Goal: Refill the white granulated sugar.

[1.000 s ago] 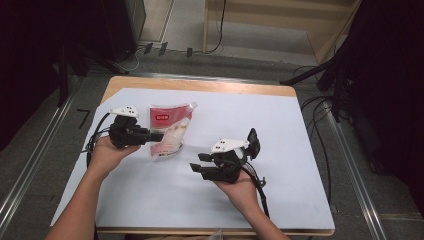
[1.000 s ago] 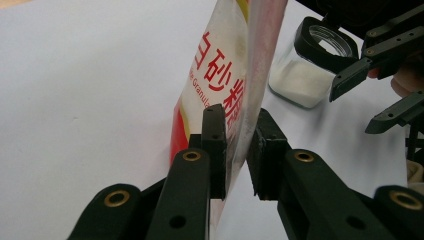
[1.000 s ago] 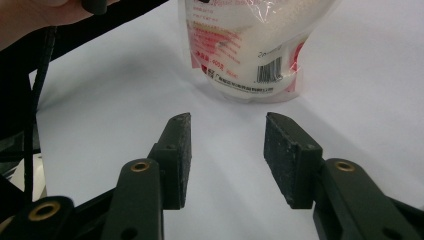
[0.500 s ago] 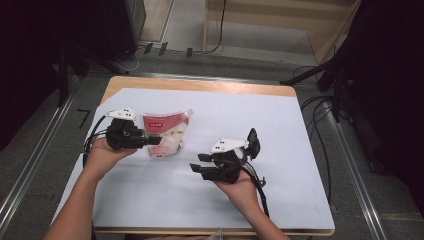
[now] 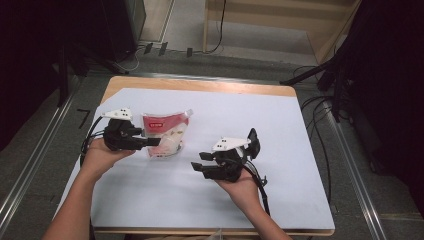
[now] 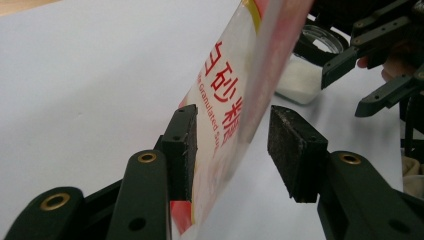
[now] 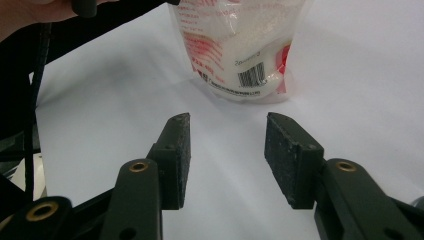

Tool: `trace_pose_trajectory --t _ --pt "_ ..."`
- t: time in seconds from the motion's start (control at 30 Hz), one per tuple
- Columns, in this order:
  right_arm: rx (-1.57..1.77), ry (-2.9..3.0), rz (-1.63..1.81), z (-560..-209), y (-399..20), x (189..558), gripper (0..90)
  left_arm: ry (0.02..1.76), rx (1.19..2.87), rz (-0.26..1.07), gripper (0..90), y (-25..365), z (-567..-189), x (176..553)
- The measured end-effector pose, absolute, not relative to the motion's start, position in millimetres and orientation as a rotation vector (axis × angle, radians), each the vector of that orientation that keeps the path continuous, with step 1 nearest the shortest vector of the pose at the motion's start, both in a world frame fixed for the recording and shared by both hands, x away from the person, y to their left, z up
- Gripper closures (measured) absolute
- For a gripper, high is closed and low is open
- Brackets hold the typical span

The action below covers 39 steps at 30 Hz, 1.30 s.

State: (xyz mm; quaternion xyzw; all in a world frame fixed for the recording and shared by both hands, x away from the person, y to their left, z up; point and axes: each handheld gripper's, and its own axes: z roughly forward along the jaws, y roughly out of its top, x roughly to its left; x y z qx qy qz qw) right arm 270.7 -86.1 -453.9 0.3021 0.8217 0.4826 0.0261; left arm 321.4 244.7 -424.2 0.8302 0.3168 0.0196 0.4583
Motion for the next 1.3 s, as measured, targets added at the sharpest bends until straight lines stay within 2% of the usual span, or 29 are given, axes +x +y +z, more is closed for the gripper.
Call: trace_pose_trajectory --t 0.4,0.8,1.3 --pt "0.925 2.614 1.455 -452 -87 274 53.1 0.837 2.036 0.067 50.4 262 -421 305" --pt "0.916 2.602 1.452 -440 -96 278 53.0 0.911 2.082 0.057 49.5 277 -424 302" --pt "0.959 2.602 1.431 -424 -108 281 59.1 0.974 2.064 0.092 47.2 291 -429 306"
